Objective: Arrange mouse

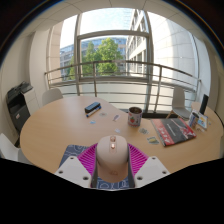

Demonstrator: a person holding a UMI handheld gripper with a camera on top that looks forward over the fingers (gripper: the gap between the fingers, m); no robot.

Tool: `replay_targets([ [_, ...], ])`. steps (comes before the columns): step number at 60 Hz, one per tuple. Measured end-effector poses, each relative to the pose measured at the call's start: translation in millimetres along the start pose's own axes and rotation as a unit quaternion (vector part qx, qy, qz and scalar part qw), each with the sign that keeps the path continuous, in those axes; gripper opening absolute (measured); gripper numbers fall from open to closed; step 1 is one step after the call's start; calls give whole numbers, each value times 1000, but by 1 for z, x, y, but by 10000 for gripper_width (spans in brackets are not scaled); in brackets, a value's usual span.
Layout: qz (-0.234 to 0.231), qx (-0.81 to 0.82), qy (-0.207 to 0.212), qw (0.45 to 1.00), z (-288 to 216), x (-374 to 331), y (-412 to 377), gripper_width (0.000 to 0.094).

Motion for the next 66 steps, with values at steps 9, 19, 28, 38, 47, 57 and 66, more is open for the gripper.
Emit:
replay_targets([
  [9, -21, 1, -59, 998, 50, 48, -44, 448],
  [19, -35, 9, -97, 995, 76, 59, -60, 560],
  [28, -17, -23, -86, 996, 50, 28, -54, 827],
  [38, 10, -30, -56, 998, 19, -33, -54, 847],
  [47, 13, -30, -34, 999, 4, -94, -63, 847],
  [57, 20, -32, -22, 999, 10, -151, -72, 845],
  [66, 23, -38, -24, 999, 23, -188, -79, 845],
])
Point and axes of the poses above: the point between the fingertips, and its own axes, seen from behind it with the camera up: y to the right, z down, x forward, the way the camera looks, the point moved 10 cm from there along -x, backward, against the way the camera looks, and after that the axes turned 12 degrees about -x, right-handed, at the moved point
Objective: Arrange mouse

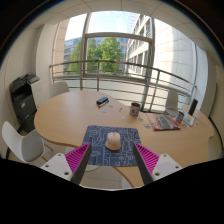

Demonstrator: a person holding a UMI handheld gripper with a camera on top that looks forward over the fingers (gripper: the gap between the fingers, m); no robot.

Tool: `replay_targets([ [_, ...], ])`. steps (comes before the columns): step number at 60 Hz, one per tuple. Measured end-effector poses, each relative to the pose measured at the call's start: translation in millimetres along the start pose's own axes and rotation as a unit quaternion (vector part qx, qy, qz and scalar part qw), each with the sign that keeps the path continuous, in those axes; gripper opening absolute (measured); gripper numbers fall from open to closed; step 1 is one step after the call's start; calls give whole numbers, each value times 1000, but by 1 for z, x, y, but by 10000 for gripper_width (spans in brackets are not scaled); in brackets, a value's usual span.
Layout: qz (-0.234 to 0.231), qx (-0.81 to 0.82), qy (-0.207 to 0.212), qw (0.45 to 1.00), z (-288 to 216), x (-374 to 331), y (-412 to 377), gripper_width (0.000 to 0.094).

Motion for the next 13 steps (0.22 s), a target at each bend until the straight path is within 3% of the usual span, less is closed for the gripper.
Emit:
replay_targets([
  [13, 7, 1, -8, 1000, 10, -18, -3, 844],
])
Point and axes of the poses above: the point between the fingertips, and its own axes, seen from behind it with the camera up: y to the right, z down, x forward, the way the camera looks, the point moved 10 cm from there along -x, backward, against the way the camera looks, and after that the axes turned 12 degrees about -x, right-handed, at the moved point
